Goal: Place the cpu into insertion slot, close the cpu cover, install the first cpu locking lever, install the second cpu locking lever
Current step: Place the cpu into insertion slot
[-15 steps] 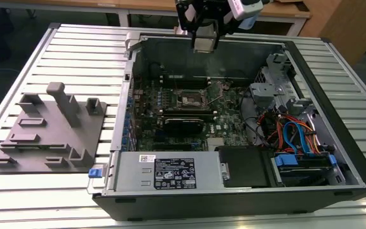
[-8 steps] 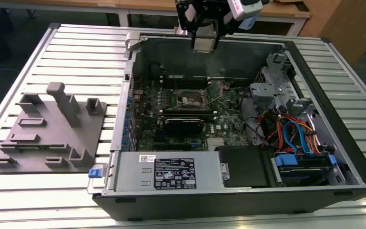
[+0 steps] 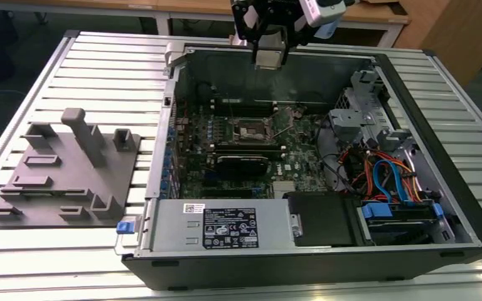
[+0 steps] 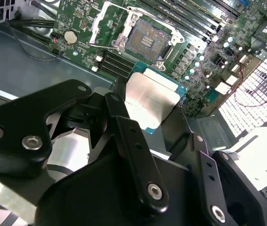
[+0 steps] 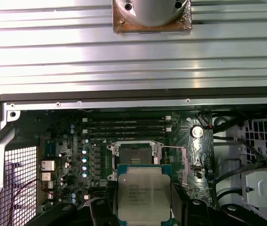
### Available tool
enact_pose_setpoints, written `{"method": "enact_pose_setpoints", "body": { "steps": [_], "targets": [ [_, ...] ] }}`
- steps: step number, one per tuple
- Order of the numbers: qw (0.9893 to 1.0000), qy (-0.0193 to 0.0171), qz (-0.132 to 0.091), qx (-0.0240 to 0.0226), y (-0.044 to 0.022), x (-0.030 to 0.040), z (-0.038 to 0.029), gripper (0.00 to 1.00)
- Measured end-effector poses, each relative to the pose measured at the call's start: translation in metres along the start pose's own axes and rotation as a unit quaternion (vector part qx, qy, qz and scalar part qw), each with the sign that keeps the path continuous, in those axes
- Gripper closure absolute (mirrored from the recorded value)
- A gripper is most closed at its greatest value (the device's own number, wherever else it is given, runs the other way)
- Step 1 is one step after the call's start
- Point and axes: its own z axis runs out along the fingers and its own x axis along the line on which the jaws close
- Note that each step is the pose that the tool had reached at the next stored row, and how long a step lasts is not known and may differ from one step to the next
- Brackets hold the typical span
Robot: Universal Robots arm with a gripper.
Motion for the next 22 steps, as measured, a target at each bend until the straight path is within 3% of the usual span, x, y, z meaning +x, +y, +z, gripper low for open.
{"method": "enact_pose_setpoints", "body": {
  "steps": [22],
  "targets": [
    [0.9999,-0.001,0.011,-0.0002,0.0,0.0,0.0,0.46]
  ]
}}
